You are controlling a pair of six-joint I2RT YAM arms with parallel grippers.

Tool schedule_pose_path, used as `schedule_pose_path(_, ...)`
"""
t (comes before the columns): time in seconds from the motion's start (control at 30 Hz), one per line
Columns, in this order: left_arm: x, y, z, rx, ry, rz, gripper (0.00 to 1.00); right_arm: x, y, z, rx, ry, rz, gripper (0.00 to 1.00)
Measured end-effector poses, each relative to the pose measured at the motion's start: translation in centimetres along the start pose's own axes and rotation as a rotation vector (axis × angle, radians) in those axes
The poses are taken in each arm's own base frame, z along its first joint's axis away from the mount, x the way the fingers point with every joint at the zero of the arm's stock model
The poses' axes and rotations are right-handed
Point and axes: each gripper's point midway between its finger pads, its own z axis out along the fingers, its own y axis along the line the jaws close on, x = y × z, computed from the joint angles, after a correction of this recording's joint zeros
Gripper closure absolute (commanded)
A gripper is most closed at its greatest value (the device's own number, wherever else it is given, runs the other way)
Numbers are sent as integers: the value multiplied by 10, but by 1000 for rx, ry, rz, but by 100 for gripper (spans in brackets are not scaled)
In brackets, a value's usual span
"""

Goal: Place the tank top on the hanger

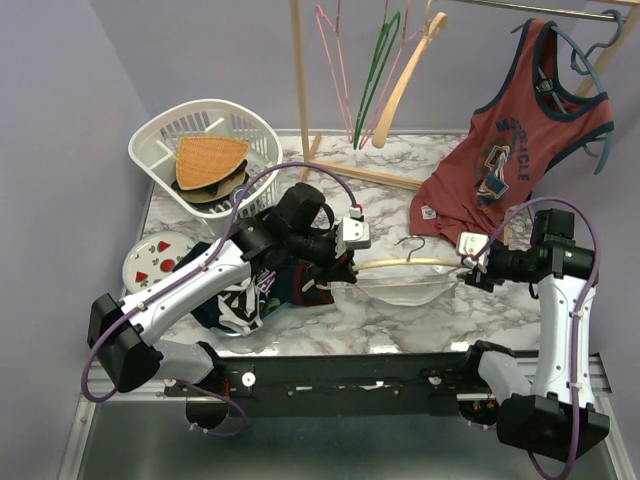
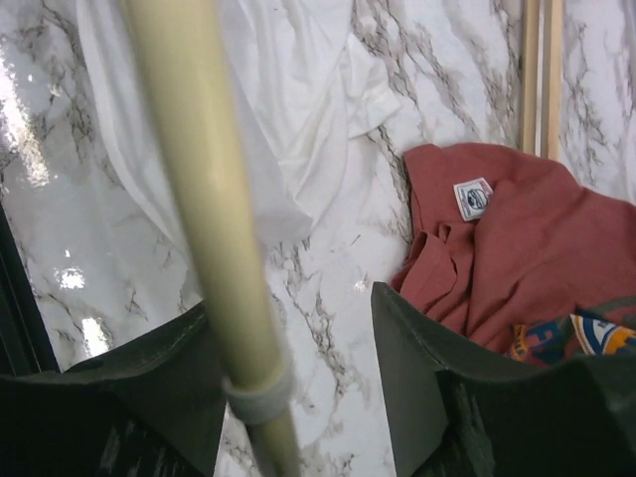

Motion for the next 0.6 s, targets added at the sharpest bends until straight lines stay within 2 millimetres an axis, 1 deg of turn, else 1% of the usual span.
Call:
schedule_pose_path(0.03,1,0,0,2,5,0,100,1,3,2,-7,-1,0,73)
schedule_pose_path(0.07,1,0,0,2,7,4,100,2,7,3,-14,-2,0,78)
schedule_pose_path(0.1,1,0,0,2,8,9,100,2,10,4,-19,-2,1,90)
schedule_pose_path(0.17,2,1,0,-1,10,13,100,2,13,5,-23,-6,-8,99)
schedule_pose_path(0.2,2,2,-1,-7,15,27,100,3,15,5,-26,-4,-18,100)
schedule_pose_path(0.23,4,3,-1,-8,19,33,100,3,19,6,-26,-5,-32,98)
schedule_pose_path(0.27,4,3,-1,-8,22,37,100,3,20,6,-24,-5,-34,93)
schedule_pose_path(0.3,5,3,-1,-6,24,42,100,2,23,6,-20,-5,-40,83)
schedule_pose_path(0.37,7,2,-2,-2,31,51,100,0,24,4,-6,-5,-51,69)
schedule_pose_path(0.4,8,1,-1,1,35,54,100,-1,25,3,-1,-4,-54,59)
schedule_pose_path(0.47,8,1,-2,3,37,57,100,-3,25,2,8,-7,-54,55)
schedule_pose_path(0.6,8,4,0,-7,37,56,100,-14,26,3,12,-59,-41,53)
